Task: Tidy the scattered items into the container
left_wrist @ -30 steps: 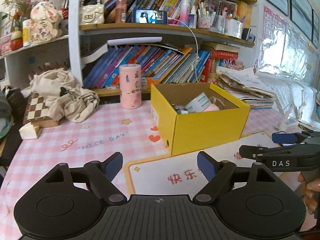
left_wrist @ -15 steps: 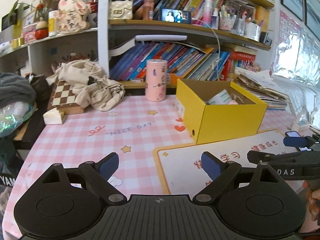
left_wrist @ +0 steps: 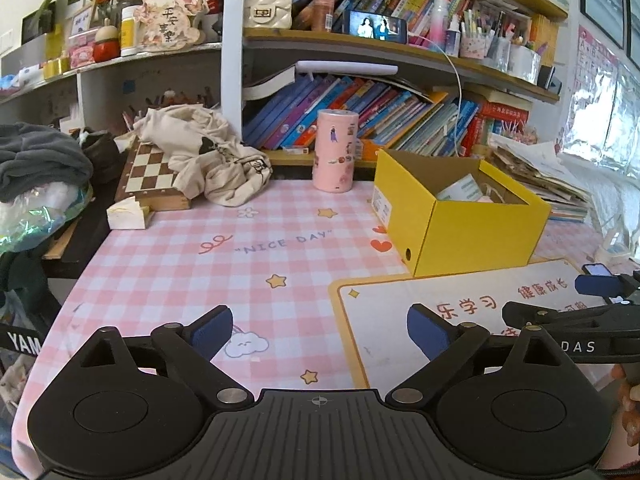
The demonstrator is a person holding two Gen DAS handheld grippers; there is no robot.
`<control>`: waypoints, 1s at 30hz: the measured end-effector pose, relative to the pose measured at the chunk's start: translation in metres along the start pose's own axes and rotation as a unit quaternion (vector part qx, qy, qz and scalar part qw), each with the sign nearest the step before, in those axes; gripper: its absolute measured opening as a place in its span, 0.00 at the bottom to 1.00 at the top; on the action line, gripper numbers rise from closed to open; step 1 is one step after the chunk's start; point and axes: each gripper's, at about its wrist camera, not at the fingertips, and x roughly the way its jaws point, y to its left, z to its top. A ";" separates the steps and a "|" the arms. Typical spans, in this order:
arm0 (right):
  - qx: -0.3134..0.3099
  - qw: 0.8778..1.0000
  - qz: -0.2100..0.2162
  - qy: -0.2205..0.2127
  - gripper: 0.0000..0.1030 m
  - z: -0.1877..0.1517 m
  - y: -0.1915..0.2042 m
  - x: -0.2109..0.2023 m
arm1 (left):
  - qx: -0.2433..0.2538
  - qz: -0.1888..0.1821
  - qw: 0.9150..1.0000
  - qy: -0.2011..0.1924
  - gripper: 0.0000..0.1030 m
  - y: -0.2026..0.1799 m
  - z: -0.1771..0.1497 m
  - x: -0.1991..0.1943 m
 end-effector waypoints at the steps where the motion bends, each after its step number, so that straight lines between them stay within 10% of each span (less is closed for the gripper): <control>1: 0.000 1.000 0.000 -0.001 1.00 0.000 0.000 -0.001 | 0.000 0.000 1.000 0.000 0.93 0.000 0.000 -0.001; 30: -0.007 1.000 0.000 0.002 1.00 -0.004 0.004 -0.005 | 0.007 0.015 1.000 0.005 1.00 0.003 -0.004 -0.007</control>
